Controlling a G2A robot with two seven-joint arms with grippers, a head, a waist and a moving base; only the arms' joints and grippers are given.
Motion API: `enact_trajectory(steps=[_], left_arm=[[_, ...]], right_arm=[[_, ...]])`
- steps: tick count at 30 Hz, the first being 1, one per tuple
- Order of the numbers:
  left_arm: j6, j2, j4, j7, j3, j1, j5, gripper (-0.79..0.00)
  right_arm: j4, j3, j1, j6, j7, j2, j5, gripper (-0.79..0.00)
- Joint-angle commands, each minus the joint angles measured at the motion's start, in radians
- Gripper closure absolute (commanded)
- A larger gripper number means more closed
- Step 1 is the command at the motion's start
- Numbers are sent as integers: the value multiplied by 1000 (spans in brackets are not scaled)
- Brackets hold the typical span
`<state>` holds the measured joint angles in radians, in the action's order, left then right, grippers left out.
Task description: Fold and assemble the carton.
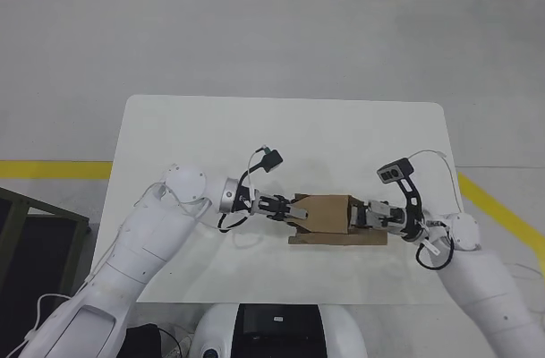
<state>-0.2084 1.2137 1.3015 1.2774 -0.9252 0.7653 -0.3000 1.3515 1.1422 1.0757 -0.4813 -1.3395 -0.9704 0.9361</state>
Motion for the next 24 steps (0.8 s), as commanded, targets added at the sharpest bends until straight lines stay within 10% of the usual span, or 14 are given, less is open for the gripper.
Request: enact_trajectory(steps=[1,6,17,24], left_arm=[[1,-1,2,-2,-1,1,0,0],[8,-1,6,-6,0,1,-3,0],[15,0,11,-3,7,-6,-13,0],[14,0,10,-1,9,-9,-20,0]], right_arm=[[11,9,8,8,-8,-3,-9,-785],[20,22,20,8,-8,-14,-47,-785],[23,18,19,-51,52,-14,-173,-332],[-6,-5,-3,-80,80,-6,-222,-308]])
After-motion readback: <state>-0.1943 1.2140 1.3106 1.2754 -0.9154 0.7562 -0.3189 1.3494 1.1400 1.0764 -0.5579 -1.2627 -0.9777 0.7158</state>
